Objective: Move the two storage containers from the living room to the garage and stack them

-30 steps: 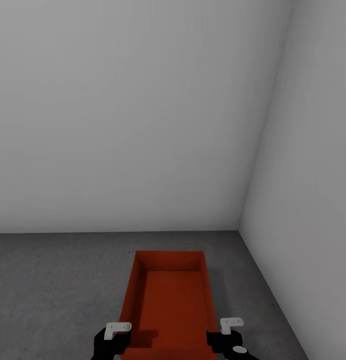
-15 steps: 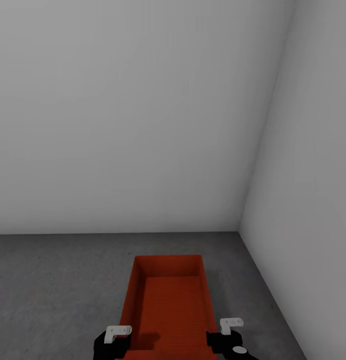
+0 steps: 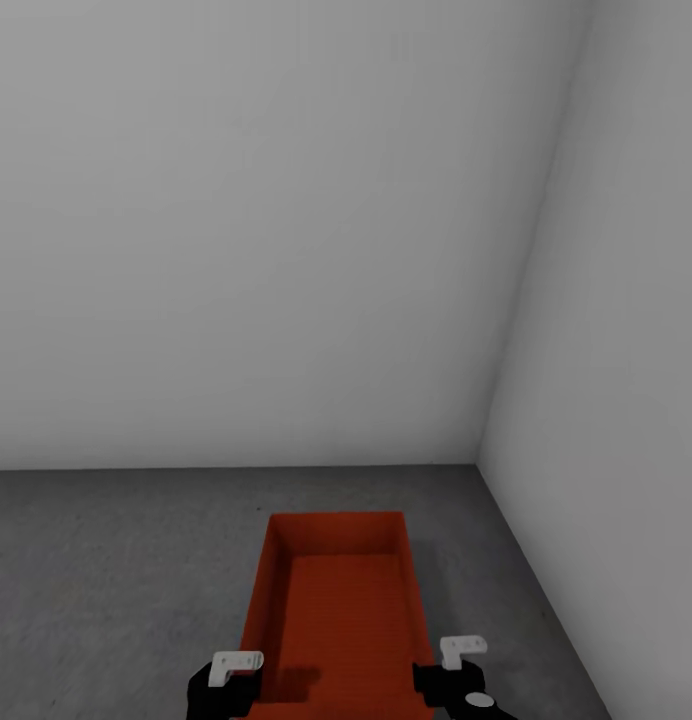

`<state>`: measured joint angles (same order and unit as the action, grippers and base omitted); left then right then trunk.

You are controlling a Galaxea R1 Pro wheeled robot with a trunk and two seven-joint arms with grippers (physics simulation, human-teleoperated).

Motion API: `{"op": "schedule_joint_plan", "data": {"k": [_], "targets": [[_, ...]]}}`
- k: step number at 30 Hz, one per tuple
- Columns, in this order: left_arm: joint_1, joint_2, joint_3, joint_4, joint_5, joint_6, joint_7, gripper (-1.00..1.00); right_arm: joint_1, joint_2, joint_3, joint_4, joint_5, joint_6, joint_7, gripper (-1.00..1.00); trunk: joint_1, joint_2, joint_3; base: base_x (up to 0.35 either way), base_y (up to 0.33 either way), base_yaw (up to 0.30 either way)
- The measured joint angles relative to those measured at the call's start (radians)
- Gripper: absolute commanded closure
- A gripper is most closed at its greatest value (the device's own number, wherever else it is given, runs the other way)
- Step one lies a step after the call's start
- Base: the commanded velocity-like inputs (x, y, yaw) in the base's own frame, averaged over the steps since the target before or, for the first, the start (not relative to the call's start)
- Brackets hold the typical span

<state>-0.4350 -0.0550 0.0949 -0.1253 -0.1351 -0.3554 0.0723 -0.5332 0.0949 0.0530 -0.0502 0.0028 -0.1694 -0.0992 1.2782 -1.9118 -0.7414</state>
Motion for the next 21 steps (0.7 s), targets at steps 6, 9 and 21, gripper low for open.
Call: {"op": "schedule_joint_plan", "data": {"k": [6,9,21], "targets": [[0.000,0.000,0.000,0.000,0.000,0.000,0.000,-1.00,0.000,0.000,0.000,0.000,0.000,0.000,0.000,-1.00,-0.023,0.042,0.019,0.000,0.000,0.000],[0.000,-0.001,0.000,0.000,0.000,0.000,0.000,-1.00,0.000,0.000,0.000,0.000,0.000,0.000,0.000,-1.00,-0.027,0.049,0.022,0.000,0.000,0.000],[0.000,-0.001,0.000,0.000,0.000,0.000,0.000,-1.00,0.000,0.000,0.000,0.000,0.000,0.000,0.000,-1.00,-0.054,0.098,0.044,0.000,0.000,0.000]]}}
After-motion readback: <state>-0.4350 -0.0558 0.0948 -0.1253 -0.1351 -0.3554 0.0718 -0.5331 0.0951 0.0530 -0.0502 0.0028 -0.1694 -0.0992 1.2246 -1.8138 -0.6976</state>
